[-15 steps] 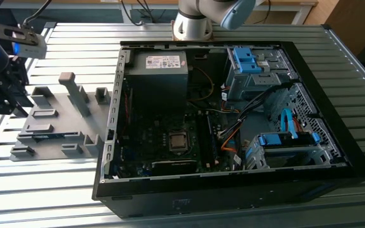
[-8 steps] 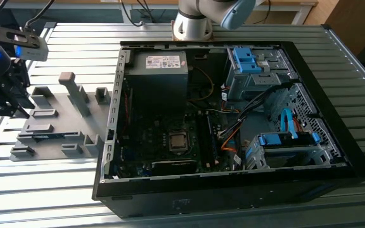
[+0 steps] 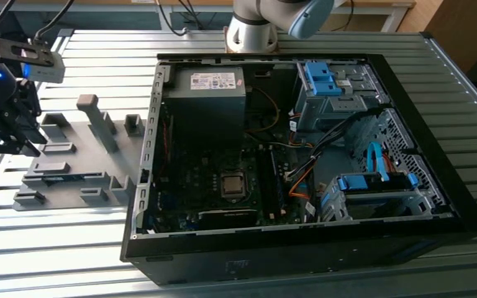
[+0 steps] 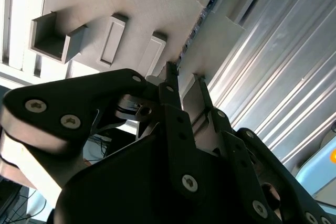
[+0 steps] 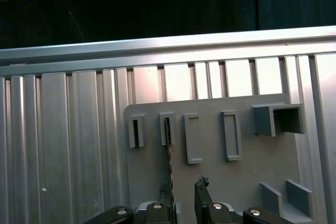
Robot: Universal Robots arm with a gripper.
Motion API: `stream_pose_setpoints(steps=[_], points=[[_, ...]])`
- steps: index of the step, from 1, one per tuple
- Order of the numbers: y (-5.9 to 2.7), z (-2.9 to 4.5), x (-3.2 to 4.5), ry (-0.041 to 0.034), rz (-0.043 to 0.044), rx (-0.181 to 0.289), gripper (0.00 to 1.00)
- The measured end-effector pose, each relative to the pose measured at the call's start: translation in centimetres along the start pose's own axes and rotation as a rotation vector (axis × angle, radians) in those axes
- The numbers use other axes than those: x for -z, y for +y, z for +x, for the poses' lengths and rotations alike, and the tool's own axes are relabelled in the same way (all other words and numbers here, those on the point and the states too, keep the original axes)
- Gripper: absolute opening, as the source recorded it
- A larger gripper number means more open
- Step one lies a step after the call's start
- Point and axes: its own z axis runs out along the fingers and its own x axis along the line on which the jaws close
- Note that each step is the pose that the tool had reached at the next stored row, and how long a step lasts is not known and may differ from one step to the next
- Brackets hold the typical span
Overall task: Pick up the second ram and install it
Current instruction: 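Pick up the second ram and move it above second insertion slot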
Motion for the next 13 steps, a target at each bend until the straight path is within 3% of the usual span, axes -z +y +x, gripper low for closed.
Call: stream_pose_setpoints(steps=[13], points=[[-0.01,0.01,-0.30,-0.0001,0.0001,0.001,0.32]])
